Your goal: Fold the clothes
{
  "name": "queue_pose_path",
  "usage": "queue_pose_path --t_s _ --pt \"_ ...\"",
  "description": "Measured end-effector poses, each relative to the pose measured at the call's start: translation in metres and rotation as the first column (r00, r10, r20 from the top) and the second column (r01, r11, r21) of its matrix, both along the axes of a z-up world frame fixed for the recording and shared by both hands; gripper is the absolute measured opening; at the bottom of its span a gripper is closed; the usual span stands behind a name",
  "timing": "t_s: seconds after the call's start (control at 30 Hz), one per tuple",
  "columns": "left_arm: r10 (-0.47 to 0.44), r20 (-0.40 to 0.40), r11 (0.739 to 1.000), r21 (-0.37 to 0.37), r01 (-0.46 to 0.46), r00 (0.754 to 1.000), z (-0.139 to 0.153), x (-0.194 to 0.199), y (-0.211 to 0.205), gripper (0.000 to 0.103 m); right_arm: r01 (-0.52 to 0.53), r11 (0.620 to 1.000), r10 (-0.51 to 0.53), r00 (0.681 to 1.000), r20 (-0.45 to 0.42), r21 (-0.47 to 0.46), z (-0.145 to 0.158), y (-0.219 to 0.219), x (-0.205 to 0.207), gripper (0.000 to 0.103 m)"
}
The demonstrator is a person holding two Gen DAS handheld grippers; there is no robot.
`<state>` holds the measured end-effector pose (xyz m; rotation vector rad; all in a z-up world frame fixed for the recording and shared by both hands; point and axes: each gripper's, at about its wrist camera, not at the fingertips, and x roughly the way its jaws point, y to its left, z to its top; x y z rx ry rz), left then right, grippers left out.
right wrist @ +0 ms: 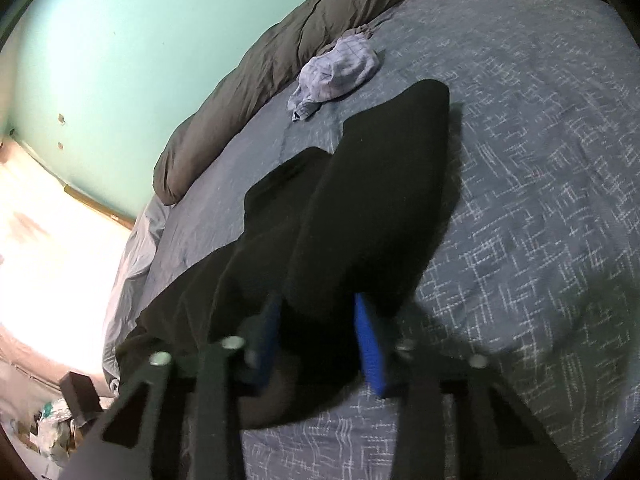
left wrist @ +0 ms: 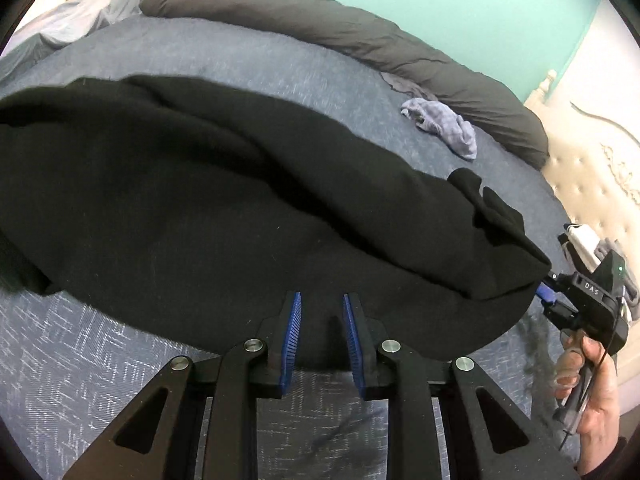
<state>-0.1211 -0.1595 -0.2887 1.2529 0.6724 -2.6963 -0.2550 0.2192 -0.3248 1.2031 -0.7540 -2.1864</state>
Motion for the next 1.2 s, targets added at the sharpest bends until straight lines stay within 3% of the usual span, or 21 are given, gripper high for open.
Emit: queue_pose_path --t_s 0.1,0.43,0.63,0.83,0.9,0.97,1.0,1.07,1.13,1.2 --pt "0.011 -0.021 1.0 0.006 -0.011 1.0 0.002 0.003 -0.006 0.024 0.012 1.0 -0.013 1.0 -0.021 -0.011 0.004 0.005 0.005 0.009" --pt "0.038 -0.076 0.999 0.014 -0.037 0.996 0.021 0.025 -0.021 0.024 0.051 0.998 -0.053 0.994 -0.099 -0.021 0.047 0.031 0.055 0.007" --pt "0.048 -0.121 0.998 0.042 -0.044 0.991 0.038 0.034 -0.025 0.03 0.023 1.0 -0.023 0.998 -0.056 -0.013 0.061 0.048 0.108 0.007" --pt "0.04 -0.123 0.997 0.071 -0.031 0.992 0.041 0.036 -0.023 0.031 -0.027 0.994 0.021 0.998 0.06 0.104 0.033 0.051 0.138 0.008" --pt "0.041 -0.119 0.997 0.071 -0.032 0.992 0.041 0.039 -0.024 0.031 -0.04 0.985 0.03 0.998 0.063 0.165 0.036 0.048 0.138 0.013" --pt "0.038 -0.114 0.997 0.069 -0.03 0.993 0.04 0.037 -0.024 0.031 -0.031 0.975 0.022 0.999 0.043 0.22 0.048 0.045 0.135 0.027" --pt "0.037 -0.111 0.997 0.067 -0.03 0.993 0.04 0.036 -0.024 0.031 -0.022 0.97 0.017 1.0 0.022 0.242 0.057 0.045 0.132 0.039" --pt "0.036 -0.108 0.997 0.067 -0.029 0.994 0.039 0.034 -0.024 0.031 -0.002 0.957 0.012 0.999 -0.031 0.29 0.078 0.043 0.125 0.045" --pt "0.036 -0.104 0.997 0.068 -0.029 0.994 0.038 0.032 -0.025 0.031 0.0 0.945 0.024 0.997 -0.067 0.327 0.094 0.037 0.114 0.061" --pt "0.033 -0.1 0.998 0.063 -0.027 0.994 0.037 0.031 -0.024 0.031 -0.047 0.925 0.076 0.995 -0.064 0.377 0.101 0.019 0.092 0.067"
